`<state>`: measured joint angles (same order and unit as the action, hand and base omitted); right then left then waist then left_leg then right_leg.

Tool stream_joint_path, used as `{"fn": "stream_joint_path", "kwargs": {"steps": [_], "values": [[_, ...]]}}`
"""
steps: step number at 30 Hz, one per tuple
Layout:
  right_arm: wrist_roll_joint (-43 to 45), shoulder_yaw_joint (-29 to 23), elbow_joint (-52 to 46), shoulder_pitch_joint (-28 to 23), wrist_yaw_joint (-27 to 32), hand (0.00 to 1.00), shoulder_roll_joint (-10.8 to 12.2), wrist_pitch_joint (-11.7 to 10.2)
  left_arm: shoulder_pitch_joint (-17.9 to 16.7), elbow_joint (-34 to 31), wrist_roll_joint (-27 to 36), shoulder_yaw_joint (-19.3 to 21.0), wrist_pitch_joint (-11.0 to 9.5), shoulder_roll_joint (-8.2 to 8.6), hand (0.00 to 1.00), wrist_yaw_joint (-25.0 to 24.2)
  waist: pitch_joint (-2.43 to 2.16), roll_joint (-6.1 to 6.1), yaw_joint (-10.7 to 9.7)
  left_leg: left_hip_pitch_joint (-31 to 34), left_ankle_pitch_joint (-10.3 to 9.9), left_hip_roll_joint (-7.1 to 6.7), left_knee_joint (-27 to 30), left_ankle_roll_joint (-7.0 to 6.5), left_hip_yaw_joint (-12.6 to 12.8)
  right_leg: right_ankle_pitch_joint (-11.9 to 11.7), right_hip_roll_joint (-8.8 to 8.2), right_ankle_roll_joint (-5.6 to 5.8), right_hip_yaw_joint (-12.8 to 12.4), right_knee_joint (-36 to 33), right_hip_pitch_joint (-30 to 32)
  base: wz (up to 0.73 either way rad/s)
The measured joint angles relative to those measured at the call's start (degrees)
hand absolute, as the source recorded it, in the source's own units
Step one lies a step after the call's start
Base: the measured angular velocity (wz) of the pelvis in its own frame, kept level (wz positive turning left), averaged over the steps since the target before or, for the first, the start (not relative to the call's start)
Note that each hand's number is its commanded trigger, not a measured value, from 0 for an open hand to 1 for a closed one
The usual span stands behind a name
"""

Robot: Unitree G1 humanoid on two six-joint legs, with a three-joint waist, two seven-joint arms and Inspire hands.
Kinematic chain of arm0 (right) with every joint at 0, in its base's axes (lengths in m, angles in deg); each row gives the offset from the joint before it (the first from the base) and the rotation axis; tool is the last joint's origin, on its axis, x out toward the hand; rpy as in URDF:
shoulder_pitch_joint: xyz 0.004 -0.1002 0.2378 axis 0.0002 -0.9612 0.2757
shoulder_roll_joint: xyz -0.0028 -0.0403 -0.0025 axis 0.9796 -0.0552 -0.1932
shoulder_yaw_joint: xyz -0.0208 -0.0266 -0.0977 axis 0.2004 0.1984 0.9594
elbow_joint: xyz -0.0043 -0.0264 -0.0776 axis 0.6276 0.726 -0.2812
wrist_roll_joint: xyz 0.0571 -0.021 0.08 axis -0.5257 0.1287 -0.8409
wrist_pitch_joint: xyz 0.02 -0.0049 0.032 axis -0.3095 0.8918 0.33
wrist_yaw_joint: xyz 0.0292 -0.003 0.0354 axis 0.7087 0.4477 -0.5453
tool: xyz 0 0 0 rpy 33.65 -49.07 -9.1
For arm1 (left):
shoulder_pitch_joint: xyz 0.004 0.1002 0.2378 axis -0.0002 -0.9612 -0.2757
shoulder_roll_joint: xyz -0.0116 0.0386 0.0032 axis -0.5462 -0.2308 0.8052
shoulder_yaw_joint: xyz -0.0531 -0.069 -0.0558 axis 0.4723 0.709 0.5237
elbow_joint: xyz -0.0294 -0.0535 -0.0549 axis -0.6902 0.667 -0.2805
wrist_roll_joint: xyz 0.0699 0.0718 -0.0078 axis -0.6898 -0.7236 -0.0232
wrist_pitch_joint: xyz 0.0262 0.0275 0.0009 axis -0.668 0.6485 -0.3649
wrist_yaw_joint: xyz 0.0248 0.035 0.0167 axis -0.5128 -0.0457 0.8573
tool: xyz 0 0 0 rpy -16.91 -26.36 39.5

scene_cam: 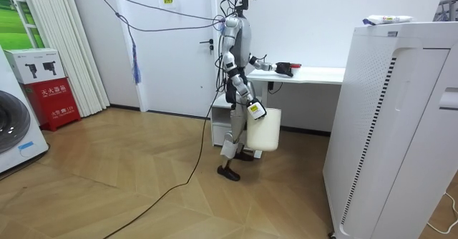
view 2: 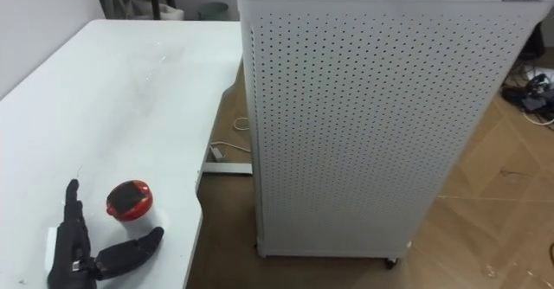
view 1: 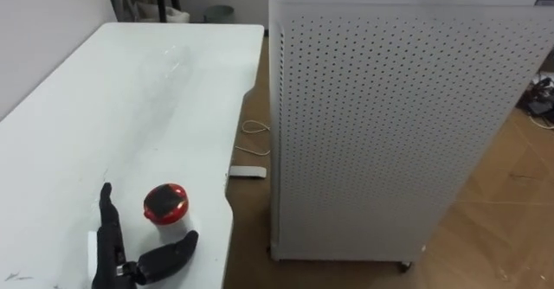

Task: Pick garbage

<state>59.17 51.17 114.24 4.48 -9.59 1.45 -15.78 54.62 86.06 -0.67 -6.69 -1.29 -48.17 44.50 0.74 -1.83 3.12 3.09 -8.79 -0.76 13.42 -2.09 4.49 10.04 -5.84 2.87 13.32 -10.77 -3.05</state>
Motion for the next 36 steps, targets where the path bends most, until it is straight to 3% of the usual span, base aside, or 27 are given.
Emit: {"fn": "stream_joint_path", "kwargs": {"steps": [20, 21, 22, 23, 24, 32, 36], "values": [[0.02, 0.03, -0.08, -0.16, -0.57, 1.00, 1.02, 0.09, 0.04, -0.06, 2.14, -0.09, 0.07, 0.05, 0.00, 2.80, -0.04, -0.08, -2.14, -0.69, 0.00, -0.01, -0.49, 0.03, 0.13, 0.00, 0.01, 0.00, -0.22, -0.01, -0.27, -0.01], [0.02, 0.03, -0.08, -0.16, -0.57, 1.00, 1.05, 0.13, 0.05, -0.09, 2.14, -0.12, 0.08, 0.06, 0.08, 3.35, -0.04, -0.09, -2.41, -0.69, 0.01, -0.01, -0.55, 0.05, 0.14, 0.00, 0.01, 0.00, -0.23, -0.03, -0.22, 0.00], [0.02, 0.03, -0.08, -0.16, -0.57, 1.00, 1.07, 0.13, 0.08, -0.14, 2.14, -0.13, 0.12, 0.07, 0.51, 3.50, -0.05, -0.08, -2.58, -0.68, 0.01, 0.00, -0.55, 0.05, 0.14, 0.00, 0.02, 0.00, -0.27, -0.04, -0.20, 0.00], [0.02, 0.03, -0.08, -0.16, -0.57, 1.00, 1.08, 0.13, 0.31, -0.14, 2.14, -0.12, 0.31, 0.08, 0.88, 3.84, -0.05, -0.08, -2.76, -0.69, 0.01, 0.00, -0.57, 0.05, 0.20, 0.00, 0.02, 0.00, -0.40, -0.05, -0.15, 0.00], [0.02, 0.04, -0.08, -0.16, -0.57, 1.00, 1.08, 0.13, 0.68, -0.13, 2.16, -0.10, 0.60, 0.07, 1.00, 3.93, -0.05, -0.08, -2.87, -0.69, 0.01, 0.00, -0.63, 0.05, 0.28, 0.00, 0.03, 0.00, -0.49, -0.05, -0.07, -0.04], [1.28, 0.04, -0.08, -0.16, -0.51, 1.00, 1.14, 0.86, 5.00, -0.12, 2.16, -1.34, 1.70, 0.91, 1.00, 3.73, -0.04, -0.08, -3.05, -0.68, 0.00, 0.03, -0.73, 0.05, 0.60, 0.00, 0.00, 0.00, -0.68, -0.07, 0.14, -0.02], [1.19, 0.07, -0.07, -0.18, -0.35, 1.00, 1.15, 1.14, 5.29, -0.13, 2.35, -2.10, 1.71, 1.01, 1.00, 3.36, -0.05, -0.05, -3.34, -0.71, 0.00, 0.06, -0.80, 0.05, 0.76, 0.00, 0.00, 0.00, -0.75, -0.03, 0.19, 0.00]]}}
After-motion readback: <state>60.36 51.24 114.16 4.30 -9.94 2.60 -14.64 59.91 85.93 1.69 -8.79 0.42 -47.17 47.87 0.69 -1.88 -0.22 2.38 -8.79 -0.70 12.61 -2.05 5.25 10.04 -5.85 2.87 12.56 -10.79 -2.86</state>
